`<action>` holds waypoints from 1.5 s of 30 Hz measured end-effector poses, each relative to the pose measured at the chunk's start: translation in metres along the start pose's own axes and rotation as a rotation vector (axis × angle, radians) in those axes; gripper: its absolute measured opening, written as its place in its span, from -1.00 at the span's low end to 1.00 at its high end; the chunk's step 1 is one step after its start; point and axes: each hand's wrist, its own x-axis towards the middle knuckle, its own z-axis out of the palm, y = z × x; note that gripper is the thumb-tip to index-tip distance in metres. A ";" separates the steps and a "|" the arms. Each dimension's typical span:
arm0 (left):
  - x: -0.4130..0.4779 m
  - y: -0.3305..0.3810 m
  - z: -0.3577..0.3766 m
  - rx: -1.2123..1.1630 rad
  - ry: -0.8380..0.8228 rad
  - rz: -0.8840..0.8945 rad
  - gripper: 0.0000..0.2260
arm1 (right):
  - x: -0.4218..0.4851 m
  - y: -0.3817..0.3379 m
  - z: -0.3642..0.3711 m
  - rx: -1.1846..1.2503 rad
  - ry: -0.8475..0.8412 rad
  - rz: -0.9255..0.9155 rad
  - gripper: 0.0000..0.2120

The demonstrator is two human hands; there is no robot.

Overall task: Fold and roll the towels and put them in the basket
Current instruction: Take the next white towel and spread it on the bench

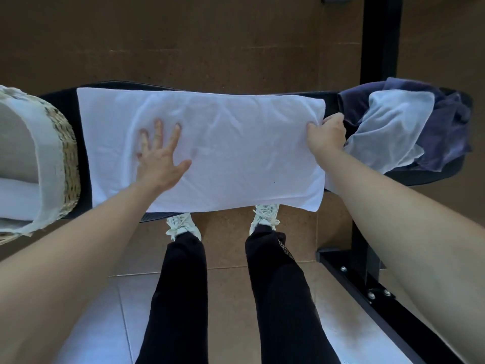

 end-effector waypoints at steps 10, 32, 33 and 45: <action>0.018 0.018 -0.014 0.043 0.194 -0.021 -0.23 | 0.018 -0.010 -0.019 -0.044 -0.063 -0.153 -0.73; -0.071 0.259 0.065 -0.663 -0.076 0.029 -0.88 | -0.007 0.015 -0.044 0.407 -0.630 0.138 -0.73; -0.074 0.257 0.066 -0.679 -0.095 0.061 -0.86 | -0.004 0.012 -0.043 0.425 -0.597 0.143 -0.76; -0.118 0.252 0.062 -1.078 -0.461 0.152 -0.88 | 0.006 0.008 -0.077 0.475 -0.093 0.078 -0.80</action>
